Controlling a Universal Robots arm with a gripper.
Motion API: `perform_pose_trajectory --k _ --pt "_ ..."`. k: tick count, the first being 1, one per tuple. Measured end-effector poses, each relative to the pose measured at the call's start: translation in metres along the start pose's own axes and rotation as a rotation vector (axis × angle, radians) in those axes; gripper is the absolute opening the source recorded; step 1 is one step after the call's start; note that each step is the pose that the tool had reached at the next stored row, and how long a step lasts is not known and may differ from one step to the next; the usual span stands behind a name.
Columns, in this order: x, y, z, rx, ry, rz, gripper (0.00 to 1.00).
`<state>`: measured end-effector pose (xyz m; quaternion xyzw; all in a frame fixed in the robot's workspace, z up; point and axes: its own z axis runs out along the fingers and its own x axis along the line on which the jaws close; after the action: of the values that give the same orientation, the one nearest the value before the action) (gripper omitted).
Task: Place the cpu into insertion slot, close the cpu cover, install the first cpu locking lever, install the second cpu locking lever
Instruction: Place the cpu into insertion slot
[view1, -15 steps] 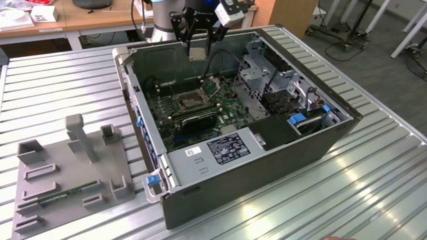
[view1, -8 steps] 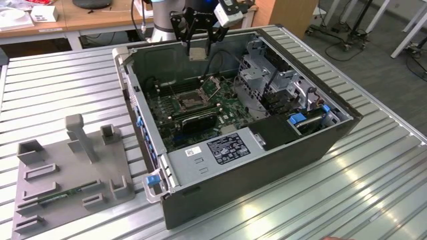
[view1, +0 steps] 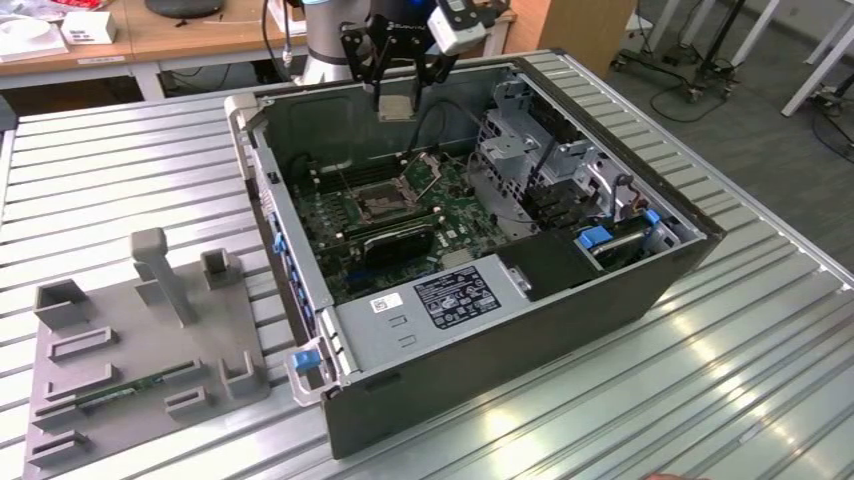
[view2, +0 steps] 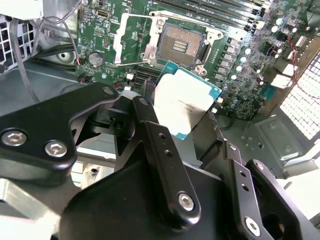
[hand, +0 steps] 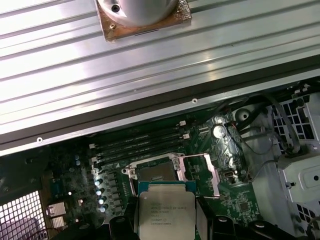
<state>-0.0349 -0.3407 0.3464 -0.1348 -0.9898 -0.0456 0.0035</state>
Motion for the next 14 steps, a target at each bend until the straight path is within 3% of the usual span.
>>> perform_pose_trajectory --k 11,14 --pt "0.0 -0.0001 0.001 -0.0028 -0.0132 0.148 0.54" --pt "0.0 -0.0001 0.001 -0.003 -0.0135 0.151 0.54"
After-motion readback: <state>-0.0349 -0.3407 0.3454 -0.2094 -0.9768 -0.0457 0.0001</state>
